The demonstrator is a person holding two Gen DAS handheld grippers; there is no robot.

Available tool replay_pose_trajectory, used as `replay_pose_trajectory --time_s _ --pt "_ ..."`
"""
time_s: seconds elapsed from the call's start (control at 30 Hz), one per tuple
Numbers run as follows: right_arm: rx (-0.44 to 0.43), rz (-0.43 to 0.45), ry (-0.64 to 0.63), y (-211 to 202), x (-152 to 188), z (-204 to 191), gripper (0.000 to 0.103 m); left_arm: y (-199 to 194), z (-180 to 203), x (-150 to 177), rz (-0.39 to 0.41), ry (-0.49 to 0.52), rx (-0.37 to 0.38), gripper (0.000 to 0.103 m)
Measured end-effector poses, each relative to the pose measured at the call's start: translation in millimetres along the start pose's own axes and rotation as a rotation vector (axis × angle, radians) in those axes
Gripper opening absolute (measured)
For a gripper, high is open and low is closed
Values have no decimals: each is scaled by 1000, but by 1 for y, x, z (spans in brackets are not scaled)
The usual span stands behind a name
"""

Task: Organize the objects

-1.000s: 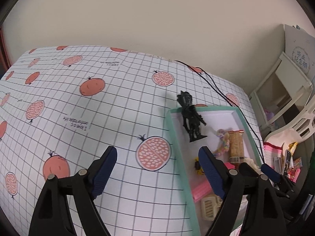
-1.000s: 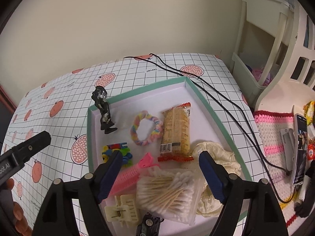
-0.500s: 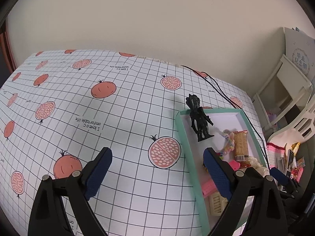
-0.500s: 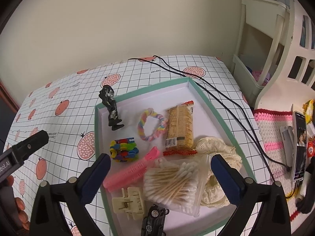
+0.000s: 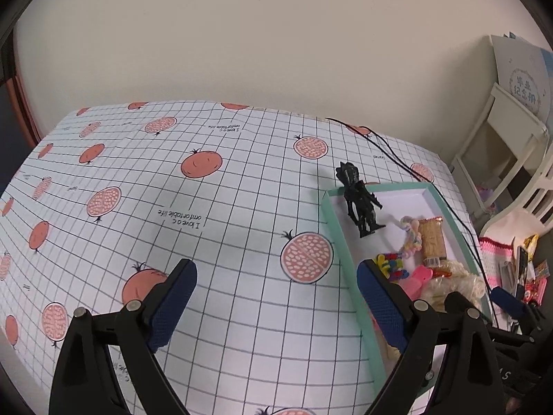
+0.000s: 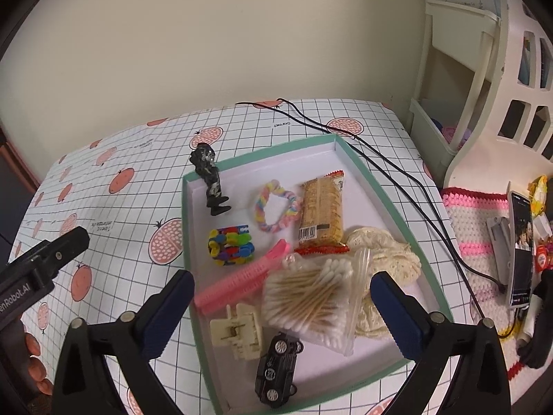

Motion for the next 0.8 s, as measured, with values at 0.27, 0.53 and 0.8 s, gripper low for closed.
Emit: replay_pose_trajectory --time_s 0.27,0.53,0.8 --pt "3 -4 9 -12 16 0 103 -13 -3 18 -26 -4 30 94" --pt "18 8 12 -30 30 -1 103 -32 -6 36 -21 23 22 94" --pt "38 30 -30 -49 45 -11 103 -53 -4 49 -7 30 70 94"
Point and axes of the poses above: each gripper's, at about its wrist camera, not at the fingertips, and y roughly the way its jaws point, z to its right, x to its underside, the point moved 9 cm from there along y, roughly the way its jaws point, and after that the axes turned 5 degrees about -z, right-handed, at the moved point
